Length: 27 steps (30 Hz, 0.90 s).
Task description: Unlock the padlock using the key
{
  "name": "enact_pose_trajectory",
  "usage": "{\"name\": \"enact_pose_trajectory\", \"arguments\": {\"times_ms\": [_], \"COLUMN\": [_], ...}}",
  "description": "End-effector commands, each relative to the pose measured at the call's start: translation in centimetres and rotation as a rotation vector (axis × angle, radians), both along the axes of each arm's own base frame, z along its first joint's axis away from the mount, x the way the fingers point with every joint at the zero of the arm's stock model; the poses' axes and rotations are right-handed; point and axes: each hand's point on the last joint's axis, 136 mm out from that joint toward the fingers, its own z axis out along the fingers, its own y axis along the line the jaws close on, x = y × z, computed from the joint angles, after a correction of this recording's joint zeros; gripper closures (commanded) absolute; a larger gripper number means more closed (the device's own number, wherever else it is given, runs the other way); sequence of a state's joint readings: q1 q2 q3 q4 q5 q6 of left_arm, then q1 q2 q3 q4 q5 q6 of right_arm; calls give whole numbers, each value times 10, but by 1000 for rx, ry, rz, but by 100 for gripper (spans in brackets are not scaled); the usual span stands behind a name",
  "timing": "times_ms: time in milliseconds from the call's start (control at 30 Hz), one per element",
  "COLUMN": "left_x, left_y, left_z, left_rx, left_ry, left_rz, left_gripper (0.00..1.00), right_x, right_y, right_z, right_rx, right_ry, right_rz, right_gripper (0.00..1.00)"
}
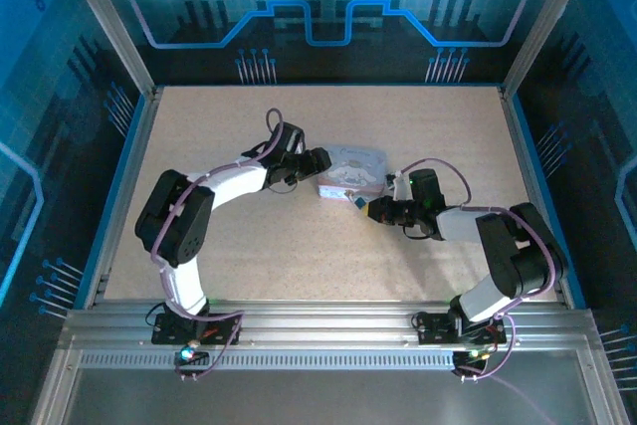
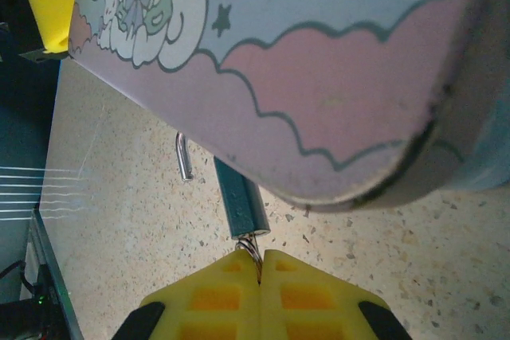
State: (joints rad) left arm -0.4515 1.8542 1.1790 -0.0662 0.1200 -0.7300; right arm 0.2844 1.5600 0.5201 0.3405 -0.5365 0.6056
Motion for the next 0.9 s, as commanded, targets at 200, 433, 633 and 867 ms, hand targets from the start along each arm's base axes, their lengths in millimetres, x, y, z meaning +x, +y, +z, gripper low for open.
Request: {"name": "enact_pose_trajectory", "arguments": {"times_ms": [200, 433, 633, 867], "left_x": [-2, -8, -15, -27], "left_y": [-7, -3, -1, 3], "left_z": [-14, -25, -28, -31], "left_rx": [-11, 3, -1, -15], "left_ry": [36, 57, 68, 81], "left_rz": [-47, -47, -48, -42], "left_gripper": [28, 29, 30, 31], "right_x": [-9, -9, 11, 49], "right_y": [-18, -32, -25, -19], "right_z": [-18, -4, 28, 43], "right_rx": [-69, -125, -28, -2], "right_ry": [107, 58, -54, -125], "right_rz": [-48, -22, 9, 16], "right_gripper": [85, 69, 60, 54]}}
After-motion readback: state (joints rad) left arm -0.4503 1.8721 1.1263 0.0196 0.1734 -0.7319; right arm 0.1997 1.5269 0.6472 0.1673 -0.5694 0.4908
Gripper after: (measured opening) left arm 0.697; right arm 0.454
